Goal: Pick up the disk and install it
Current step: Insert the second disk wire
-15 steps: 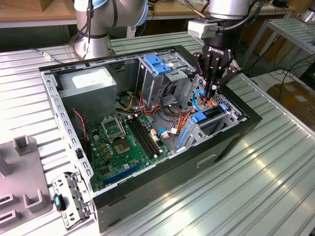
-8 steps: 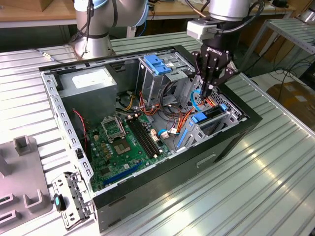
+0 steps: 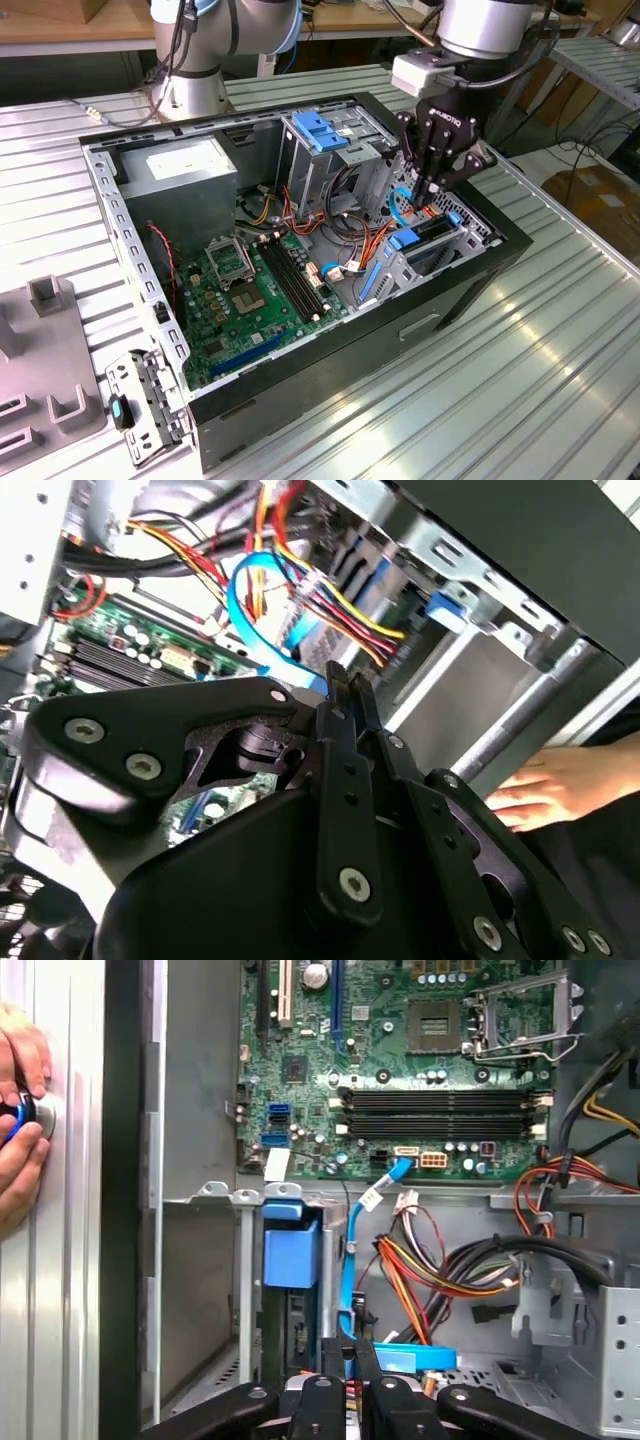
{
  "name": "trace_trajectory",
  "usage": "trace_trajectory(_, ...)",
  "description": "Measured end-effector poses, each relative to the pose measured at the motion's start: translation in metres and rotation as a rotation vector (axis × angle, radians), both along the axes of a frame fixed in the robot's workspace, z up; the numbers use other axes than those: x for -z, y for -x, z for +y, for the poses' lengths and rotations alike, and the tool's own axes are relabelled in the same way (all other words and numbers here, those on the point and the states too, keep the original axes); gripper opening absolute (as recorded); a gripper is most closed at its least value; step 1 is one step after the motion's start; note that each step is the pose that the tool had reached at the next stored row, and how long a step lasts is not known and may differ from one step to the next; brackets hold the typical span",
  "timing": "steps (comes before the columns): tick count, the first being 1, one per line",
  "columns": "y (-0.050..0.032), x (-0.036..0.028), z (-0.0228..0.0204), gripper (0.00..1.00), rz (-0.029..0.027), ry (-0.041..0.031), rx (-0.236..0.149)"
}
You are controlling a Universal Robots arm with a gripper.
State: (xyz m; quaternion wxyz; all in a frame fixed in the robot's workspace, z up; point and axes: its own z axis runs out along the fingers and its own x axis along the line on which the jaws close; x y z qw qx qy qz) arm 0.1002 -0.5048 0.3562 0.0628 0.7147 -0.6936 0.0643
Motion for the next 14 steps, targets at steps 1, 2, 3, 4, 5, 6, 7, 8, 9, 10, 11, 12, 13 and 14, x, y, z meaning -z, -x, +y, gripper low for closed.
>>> trace_trajectory(1, 0.0003, 0.0000, -0.0049, 0.16, 0.0000, -0.0003, -0.001)
trace_trajectory(2, 0.0003, 0.0002, -0.0079, 0.16, 0.0000, -0.0013, -0.002)
trace_trajectory(3, 0.0003, 0.0004, -0.0104, 0.16, -0.0001, -0.0045, -0.003)
trace_trajectory(4, 0.0003, 0.0004, -0.0124, 0.16, -0.0001, -0.0105, -0.004)
trace_trajectory(5, 0.0003, 0.0004, -0.0141, 0.16, -0.0003, -0.0179, -0.004)
trace_trajectory(6, 0.0004, 0.0006, -0.0166, 0.16, -0.0005, -0.0307, -0.005)
trace_trajectory(7, 0.0004, 0.0008, -0.0184, 0.16, -0.0009, -0.0434, -0.006)
trace_trajectory(8, 0.0004, 0.0008, -0.0201, 0.16, -0.0013, -0.0567, -0.007)
trace_trajectory(9, 0.0004, 0.0009, -0.0216, 0.16, -0.0018, -0.0692, -0.008)
trace_trajectory(10, 0.0004, 0.0009, -0.0239, 0.16, -0.0028, -0.0881, -0.009)
trace_trajectory(11, 0.0004, 0.0009, -0.0251, 0.16, -0.0033, -0.0963, -0.010)
trace_trajectory(12, 0.0005, 0.0010, -0.0269, 0.16, -0.0042, -0.1051, -0.010)
trace_trajectory(13, 0.0005, 0.0012, -0.0300, 0.16, -0.0050, -0.1128, -0.011)
trace_trajectory(14, 0.0005, 0.0013, -0.0319, 0.16, -0.0053, -0.1158, -0.012)
